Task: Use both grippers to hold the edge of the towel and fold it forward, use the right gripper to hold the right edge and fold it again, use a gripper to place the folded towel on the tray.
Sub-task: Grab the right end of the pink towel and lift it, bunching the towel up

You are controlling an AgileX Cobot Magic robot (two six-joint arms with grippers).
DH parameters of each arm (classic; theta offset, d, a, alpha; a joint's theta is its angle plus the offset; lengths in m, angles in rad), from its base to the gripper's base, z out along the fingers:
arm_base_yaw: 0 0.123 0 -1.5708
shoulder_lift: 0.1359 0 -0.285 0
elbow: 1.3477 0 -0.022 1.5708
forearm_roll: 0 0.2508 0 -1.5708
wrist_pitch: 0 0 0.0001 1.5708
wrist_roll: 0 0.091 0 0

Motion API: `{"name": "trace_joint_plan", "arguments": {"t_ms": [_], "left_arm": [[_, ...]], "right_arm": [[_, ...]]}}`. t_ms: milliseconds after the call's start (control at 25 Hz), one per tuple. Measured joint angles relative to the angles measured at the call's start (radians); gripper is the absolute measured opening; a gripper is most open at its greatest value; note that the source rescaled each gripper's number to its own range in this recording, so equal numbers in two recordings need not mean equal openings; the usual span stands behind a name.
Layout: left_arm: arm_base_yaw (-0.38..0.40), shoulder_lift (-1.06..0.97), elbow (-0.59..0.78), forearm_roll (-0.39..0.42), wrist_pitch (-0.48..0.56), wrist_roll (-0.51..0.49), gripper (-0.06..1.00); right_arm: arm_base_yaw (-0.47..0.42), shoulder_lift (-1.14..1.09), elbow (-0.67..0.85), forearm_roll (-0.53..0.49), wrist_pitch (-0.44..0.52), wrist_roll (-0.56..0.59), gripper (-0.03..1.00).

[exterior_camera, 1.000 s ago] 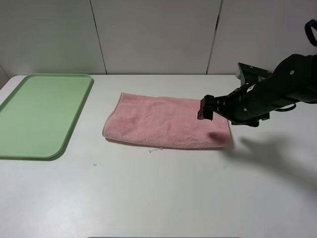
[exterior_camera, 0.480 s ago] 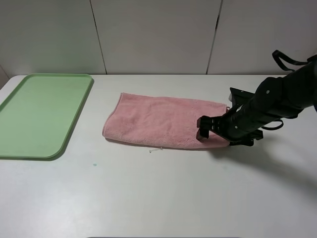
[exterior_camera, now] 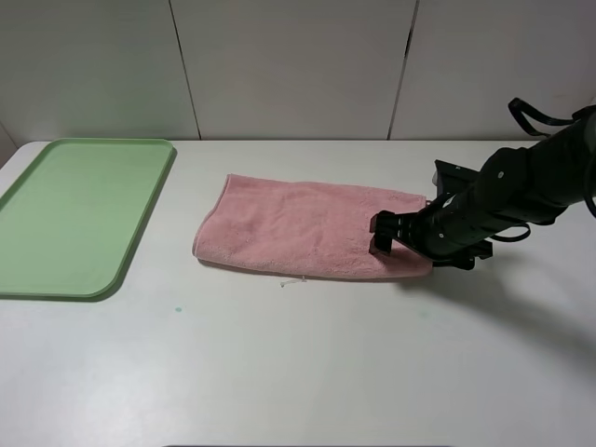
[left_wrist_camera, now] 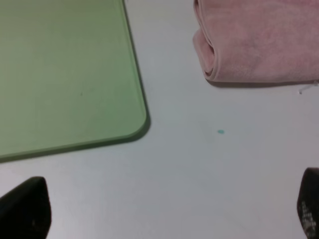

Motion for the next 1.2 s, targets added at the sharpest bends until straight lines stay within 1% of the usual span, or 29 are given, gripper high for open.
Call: {"name": "trace_joint_plan", "arguments": {"t_ms": [160, 200, 240, 320, 400, 480, 560, 640, 760, 1080, 1200], "left_arm": [[0.000, 0.000, 0.000, 0.000, 0.000, 0.000, 1.00], [0.000, 0.000, 0.000, 0.000, 0.000, 0.000, 1.00], [0.000, 0.000, 0.000, 0.000, 0.000, 0.000, 1.00], [0.000, 0.000, 0.000, 0.000, 0.000, 0.000, 1.00], [0.000, 0.000, 0.000, 0.000, 0.000, 0.000, 1.00], [0.000, 0.000, 0.000, 0.000, 0.000, 0.000, 1.00], [0.000, 0.000, 0.000, 0.000, 0.000, 0.000, 1.00], [0.000, 0.000, 0.000, 0.000, 0.000, 0.000, 1.00], [0.000, 0.000, 0.000, 0.000, 0.000, 0.000, 1.00], [0.000, 0.000, 0.000, 0.000, 0.000, 0.000, 1.00], [0.000, 0.000, 0.000, 0.000, 0.000, 0.000, 1.00]], "right_arm": [[0.000, 0.017, -0.006, 0.003, -0.026, 0.000, 1.00], [0.000, 0.022, -0.006, 0.006, -0.026, 0.000, 0.98], [0.000, 0.025, -0.006, 0.008, -0.036, 0.000, 0.94], [0.000, 0.032, -0.006, 0.011, -0.047, 0.000, 0.83], [0.000, 0.035, -0.006, 0.014, -0.047, 0.007, 0.66], [0.000, 0.037, -0.006, 0.020, -0.037, 0.025, 0.45], [0.000, 0.041, -0.006, 0.026, -0.019, 0.032, 0.22], [0.000, 0.043, -0.006, 0.035, -0.015, 0.045, 0.07], [0.000, 0.043, -0.006, 0.038, -0.013, 0.057, 0.06], [0.000, 0.042, -0.008, 0.036, -0.004, 0.045, 0.06], [-0.001, 0.020, -0.008, 0.000, 0.036, 0.038, 0.06]]}}
